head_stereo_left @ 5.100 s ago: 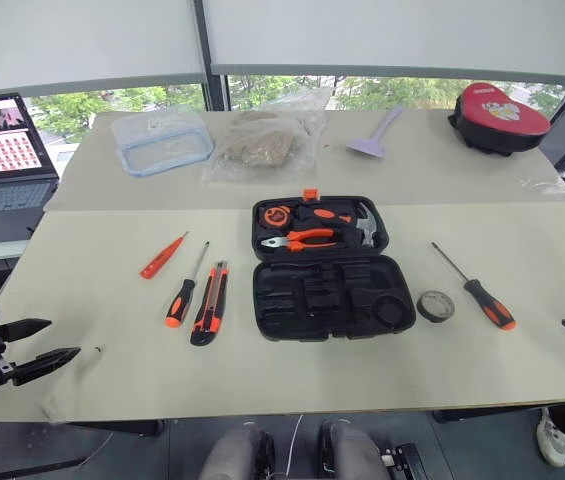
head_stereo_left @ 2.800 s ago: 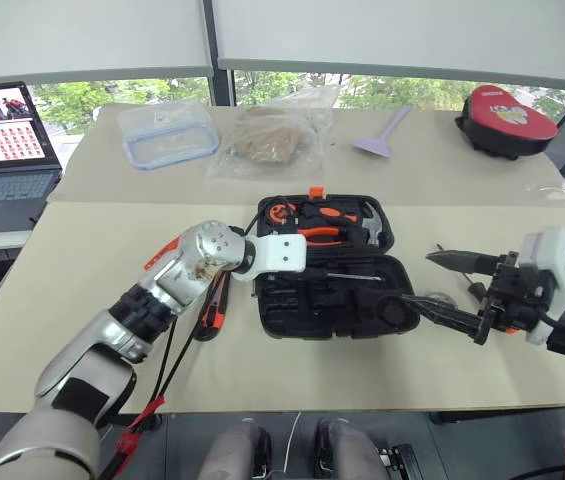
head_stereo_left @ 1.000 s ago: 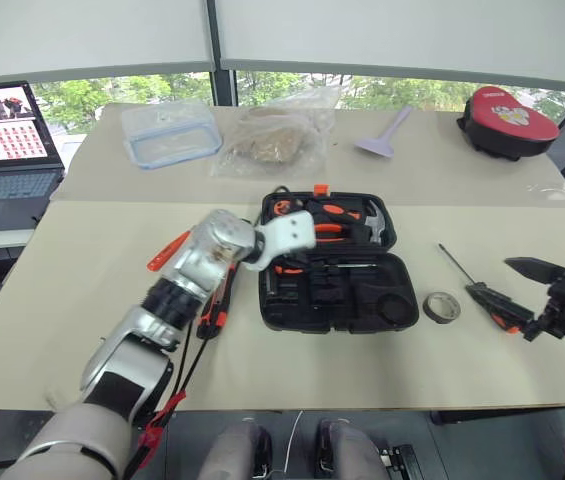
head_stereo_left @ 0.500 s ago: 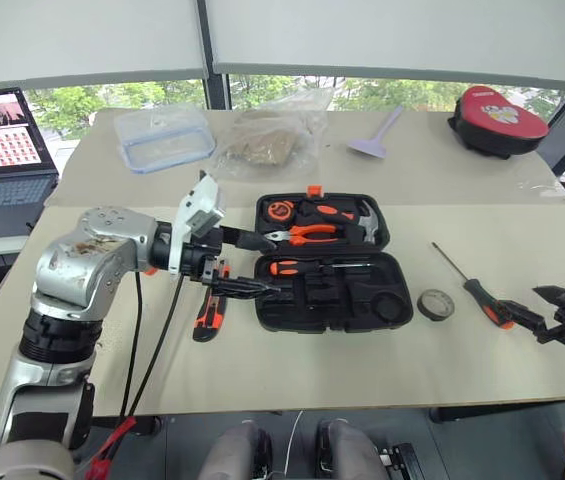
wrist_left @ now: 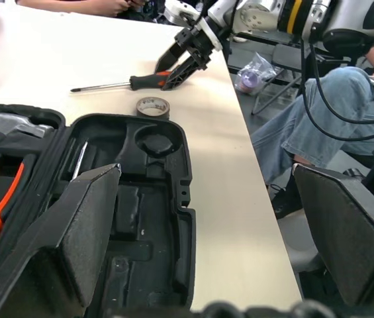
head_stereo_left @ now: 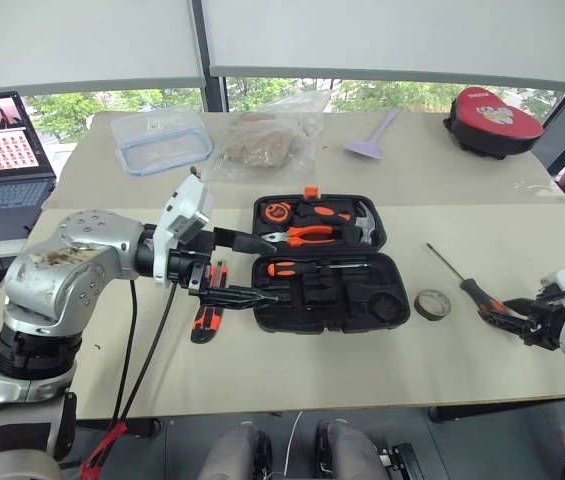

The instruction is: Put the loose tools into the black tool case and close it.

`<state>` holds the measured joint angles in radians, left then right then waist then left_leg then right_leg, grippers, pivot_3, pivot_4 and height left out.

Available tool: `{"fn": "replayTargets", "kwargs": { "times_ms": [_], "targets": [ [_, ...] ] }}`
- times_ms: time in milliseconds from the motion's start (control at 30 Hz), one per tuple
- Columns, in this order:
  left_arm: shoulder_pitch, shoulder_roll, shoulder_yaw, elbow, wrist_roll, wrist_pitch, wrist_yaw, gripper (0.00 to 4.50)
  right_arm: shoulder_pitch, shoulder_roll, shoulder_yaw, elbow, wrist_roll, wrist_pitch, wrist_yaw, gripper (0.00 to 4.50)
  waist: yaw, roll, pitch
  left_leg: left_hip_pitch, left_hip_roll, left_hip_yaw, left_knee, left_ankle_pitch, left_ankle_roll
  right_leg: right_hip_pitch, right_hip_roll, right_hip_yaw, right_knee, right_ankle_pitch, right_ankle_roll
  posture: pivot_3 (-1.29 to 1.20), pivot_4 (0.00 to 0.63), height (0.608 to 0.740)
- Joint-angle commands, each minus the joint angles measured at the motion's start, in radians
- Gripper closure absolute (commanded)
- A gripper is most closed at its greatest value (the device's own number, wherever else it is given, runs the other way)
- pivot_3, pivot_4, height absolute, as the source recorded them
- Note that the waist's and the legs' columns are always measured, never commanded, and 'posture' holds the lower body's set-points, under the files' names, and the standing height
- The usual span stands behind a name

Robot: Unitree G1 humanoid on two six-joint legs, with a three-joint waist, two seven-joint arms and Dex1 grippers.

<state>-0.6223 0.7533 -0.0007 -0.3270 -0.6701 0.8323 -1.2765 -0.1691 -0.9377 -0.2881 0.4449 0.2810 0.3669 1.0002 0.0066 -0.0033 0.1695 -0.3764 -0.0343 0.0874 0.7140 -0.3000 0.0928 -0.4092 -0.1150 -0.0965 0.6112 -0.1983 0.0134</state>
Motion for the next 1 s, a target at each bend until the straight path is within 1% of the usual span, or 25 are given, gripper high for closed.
{"fn": "replayTargets", "kwargs": {
  "times_ms": [33,100,133,267,300,367,433,500,567,600,633,767,867,1000],
  "targets": [
    [0.005,0.032,0.001,-0.025,-0.004,-0.044,-0.018,0.0,-0.003,-0.046,-0.048,-0.086,0.053,0.019,0.056,2.74,-0.001,0.001,0.0,0.0,0.0,0.0,0.0,0.0,0.0,0.0,0.0,0.0,0.0,0.0,0.0,0.0,0.15,0.728],
    [0.007,0.047,-0.008,-0.015,0.004,-0.063,-0.035,0.0,-0.016,-0.069,-0.053,-0.122,0.072,0.027,0.094,3.35,-0.002,0.004,0.002,0.0,0.0,0.0,0.0,0.0,0.0,0.0,0.0,0.0,0.0,0.0,0.0,0.0,0.15,0.728],
    [0.004,0.057,-0.013,-0.007,0.007,-0.07,-0.046,0.0,-0.029,-0.083,-0.051,-0.156,0.091,0.035,0.127,3.5,-0.003,0.005,0.003,0.0,0.0,0.0,0.0,0.0,0.0,-0.001,0.0,0.0,0.0,0.0,0.0,0.0,0.15,0.728],
    [-0.008,0.109,-0.039,0.02,0.019,-0.1,-0.111,0.0,-0.106,-0.121,-0.005,-0.364,0.21,0.124,0.252,3.49,-0.005,0.009,0.004,-0.001,0.0,0.0,0.0,0.0,0.0,-0.002,0.0,0.0,0.001,0.0,0.0,0.0,0.15,0.728],
    [-0.009,0.124,-0.049,0.028,0.029,-0.115,-0.131,0.0,-0.152,-0.114,0.034,-0.417,0.227,0.15,0.263,3.49,-0.008,0.009,0.005,-0.001,0.0,0.001,0.0,0.0,0.0,-0.003,0.0,0.0,0.001,0.0,0.0,0.0,0.15,0.728],
    [-0.011,0.143,-0.071,0.047,0.052,-0.147,-0.161,0.0,-0.235,-0.087,0.114,-0.483,0.227,0.168,0.274,3.49,-0.014,0.009,0.005,-0.001,0.001,0.001,-0.001,0.0,0.0,-0.004,0.001,0.0,0.001,0.0,-0.001,0.0,0.15,0.728],
    [-0.014,0.153,-0.09,0.06,0.068,-0.17,-0.188,0.0,-0.292,-0.065,0.22,-0.507,0.162,0.108,0.305,3.49,-0.014,0.008,0.005,-0.002,0.001,0.001,-0.001,0.0,-0.001,-0.005,0.001,0.0,0.001,-0.001,-0.002,0.0,0.15,0.728],
    [-0.016,0.155,-0.103,0.068,0.08,-0.187,-0.199,0.0,-0.333,-0.038,0.308,-0.462,0.052,-0.026,0.306,3.49,-0.007,0.007,0.005,-0.006,0.0,0.001,-0.001,0.0,0.0,-0.009,0.0,-0.001,0.002,-0.001,-0.002,0.0,0.15,0.728],
    [-0.017,0.145,-0.117,0.078,0.112,-0.223,-0.188,0.0,-0.402,-0.004,0.391,-0.366,-0.069,-0.174,0.285,3.49,0.0,0.007,0.005,-0.01,-0.002,0.001,0.0,0.001,0.002,-0.013,0.0,-0.001,0.002,-0.001,-0.002,0.0,0.15,0.728],
    [-0.02,0.136,-0.123,0.085,0.128,-0.237,-0.178,0.0,-0.433,0.013,0.421,-0.318,-0.107,-0.244,0.295,3.49,0.001,0.007,0.005,-0.012,-0.002,0.001,0.001,0.004,0.007,-0.014,0.001,-0.002,0.003,-0.001,-0.002,0.0,0.15,0.728],
    [-0.023,0.13,-0.128,0.09,0.138,-0.243,-0.17,0.0,-0.459,0.028,0.44,-0.276,-0.13,-0.291,0.304,3.49,0.001,0.007,0.005,-0.012,-0.004,0.002,0.001,0.004,0.007,-0.014,0.001,-0.002,0.003,-0.001,-0.001,0.0,0.15,0.728],
    [-0.031,0.119,-0.131,0.094,0.145,-0.249,-0.163,0.0,-0.53,0.068,0.488,-0.133,-0.191,-0.448,0.332,3.49,0.001,0.007,0.006,-0.013,-0.005,0.002,0.001,0.005,0.007,-0.014,0.002,-0.003,0.001,0.0,0.0,0.0,0.15,0.728],
    [-0.027,0.112,-0.125,0.087,0.155,-0.25,-0.139,0.0,-0.555,0.081,0.503,-0.069,-0.217,-0.52,0.348,3.49,0.0,0.007,0.006,-0.013,-0.003,0.001,0.0,0.005,0.007,-0.013,0.003,-0.005,0.001,0.0,0.0,0.0,0.15,0.728],
    [-0.013,0.105,-0.111,0.075,0.156,-0.251,-0.111,0.0,-0.59,0.101,0.533,0.051,-0.311,-0.666,0.3,3.49,-0.006,0.007,0.006,-0.013,-0.001,0.001,0.0,0.005,0.007,-0.013,0.003,-0.005,0.002,-0.001,-0.001,0.0,0.15,0.728]
  ]
}}
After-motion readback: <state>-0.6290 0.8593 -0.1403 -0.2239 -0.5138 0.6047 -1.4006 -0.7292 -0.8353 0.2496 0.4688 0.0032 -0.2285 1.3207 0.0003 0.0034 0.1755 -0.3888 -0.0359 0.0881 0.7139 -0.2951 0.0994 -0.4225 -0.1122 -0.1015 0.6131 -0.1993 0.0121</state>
